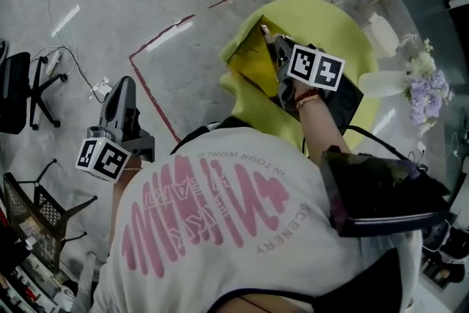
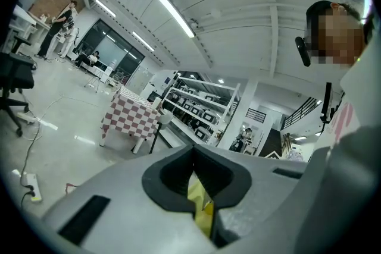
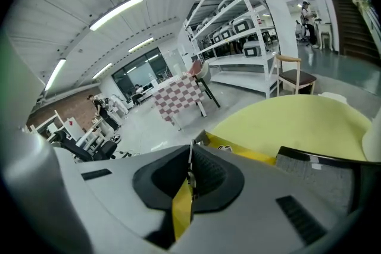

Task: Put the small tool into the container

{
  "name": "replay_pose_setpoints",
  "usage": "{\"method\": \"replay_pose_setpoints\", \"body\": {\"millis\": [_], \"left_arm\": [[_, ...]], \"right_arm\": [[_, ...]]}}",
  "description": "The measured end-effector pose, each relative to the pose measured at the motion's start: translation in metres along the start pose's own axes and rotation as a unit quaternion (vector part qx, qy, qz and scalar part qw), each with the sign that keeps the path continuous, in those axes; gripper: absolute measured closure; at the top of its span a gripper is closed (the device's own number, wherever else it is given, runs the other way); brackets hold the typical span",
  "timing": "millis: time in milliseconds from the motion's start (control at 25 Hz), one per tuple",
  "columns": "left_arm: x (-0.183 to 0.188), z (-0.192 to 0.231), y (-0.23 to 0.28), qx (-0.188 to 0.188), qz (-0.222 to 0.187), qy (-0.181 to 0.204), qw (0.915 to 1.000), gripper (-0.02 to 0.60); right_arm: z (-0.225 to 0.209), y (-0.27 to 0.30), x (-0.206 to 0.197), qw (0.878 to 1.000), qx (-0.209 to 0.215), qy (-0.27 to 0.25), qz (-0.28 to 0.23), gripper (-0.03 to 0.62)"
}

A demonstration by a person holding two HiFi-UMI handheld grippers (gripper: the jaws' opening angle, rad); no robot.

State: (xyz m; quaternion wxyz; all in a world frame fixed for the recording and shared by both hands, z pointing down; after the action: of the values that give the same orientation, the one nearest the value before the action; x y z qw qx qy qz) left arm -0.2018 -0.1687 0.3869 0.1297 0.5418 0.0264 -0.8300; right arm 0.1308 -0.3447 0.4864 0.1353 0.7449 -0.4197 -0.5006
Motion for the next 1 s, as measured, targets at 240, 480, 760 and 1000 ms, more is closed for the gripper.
{"method": "replay_pose_setpoints", "body": {"millis": [240,480,760,1000], "left_arm": [[0.000,0.012,0.000,0.008,0.004,0.004,1.0000,0.574],[0.001,0.021,-0.002,0.009,0.011,0.003,0.9999,0.574],[-0.002,0.021,-0.003,0.004,0.016,-0.001,0.9999,0.574],[-0.006,0.026,-0.005,0.006,0.017,-0.002,0.9998,0.574]], "right_arm": [[-0.002,0.014,-0.005,1.000,-0.008,0.001,0.011,0.580],[-0.001,0.021,-0.011,1.000,-0.020,0.011,0.018,0.580],[-0.004,0.026,-0.015,0.999,-0.031,0.018,0.021,0.580],[-0.009,0.031,-0.018,0.999,-0.041,0.020,0.025,0.580]]}}
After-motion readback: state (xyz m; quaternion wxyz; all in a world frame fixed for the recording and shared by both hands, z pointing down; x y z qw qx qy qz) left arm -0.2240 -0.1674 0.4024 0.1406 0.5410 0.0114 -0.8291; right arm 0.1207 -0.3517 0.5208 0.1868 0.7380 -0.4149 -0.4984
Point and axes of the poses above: the fingertips, and each gripper's own axes: y forward along the fingers, z to its left, x out of its top, the point moved 2 cm from there along -y, backward along the fingers, and after that the axes turned 7 degrees about y, right-handed, at the moved point
